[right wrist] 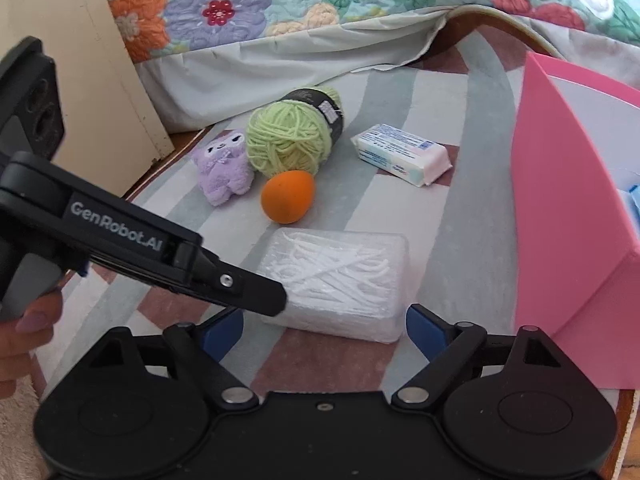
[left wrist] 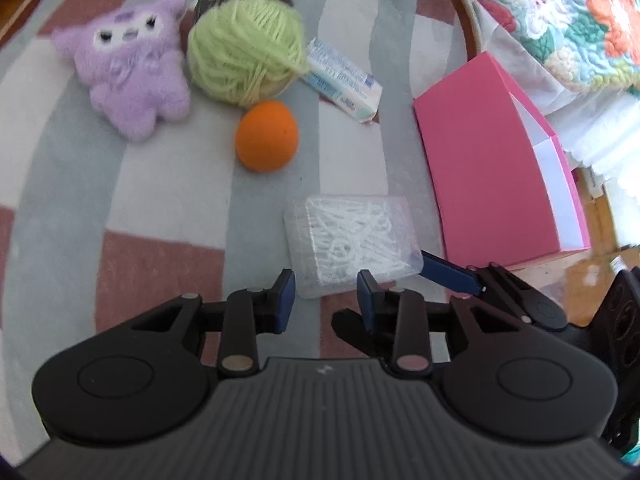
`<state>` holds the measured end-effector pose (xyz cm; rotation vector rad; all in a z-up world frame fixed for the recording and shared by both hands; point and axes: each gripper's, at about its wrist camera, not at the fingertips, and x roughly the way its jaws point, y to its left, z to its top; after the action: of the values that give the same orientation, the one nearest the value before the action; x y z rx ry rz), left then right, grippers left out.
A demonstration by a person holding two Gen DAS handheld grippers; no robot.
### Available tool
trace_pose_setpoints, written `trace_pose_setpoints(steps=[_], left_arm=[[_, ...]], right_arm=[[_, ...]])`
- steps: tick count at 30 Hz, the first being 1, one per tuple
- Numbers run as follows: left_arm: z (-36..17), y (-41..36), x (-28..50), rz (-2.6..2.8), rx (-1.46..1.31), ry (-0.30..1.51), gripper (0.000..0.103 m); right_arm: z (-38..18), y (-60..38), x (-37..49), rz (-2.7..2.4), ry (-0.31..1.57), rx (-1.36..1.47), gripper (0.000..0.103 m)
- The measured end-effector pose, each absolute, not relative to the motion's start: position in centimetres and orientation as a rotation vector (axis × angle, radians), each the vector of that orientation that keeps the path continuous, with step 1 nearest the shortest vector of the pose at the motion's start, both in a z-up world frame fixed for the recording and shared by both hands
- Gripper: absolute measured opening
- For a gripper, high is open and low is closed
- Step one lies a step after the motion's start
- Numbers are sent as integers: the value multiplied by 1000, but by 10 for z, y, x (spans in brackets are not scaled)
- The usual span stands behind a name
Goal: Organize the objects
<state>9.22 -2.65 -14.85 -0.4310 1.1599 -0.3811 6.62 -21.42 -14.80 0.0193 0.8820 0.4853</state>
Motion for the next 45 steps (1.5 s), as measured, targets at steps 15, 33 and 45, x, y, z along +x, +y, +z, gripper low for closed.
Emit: trace_pose_setpoints(steps=[15, 33, 45], left_arm=[[-165, -14, 118, -384, -560, 1149, 38], [-137, -43, 90, -314, -350, 1122, 38], [-110, -59, 63, -307, -262, 1135, 38]], right_arm=[[-162, -198, 75, 484, 878, -61, 99], [-156, -190, 65, 446, 894, -88, 95], [-137, -203, 49, 459, 970, -16, 95]])
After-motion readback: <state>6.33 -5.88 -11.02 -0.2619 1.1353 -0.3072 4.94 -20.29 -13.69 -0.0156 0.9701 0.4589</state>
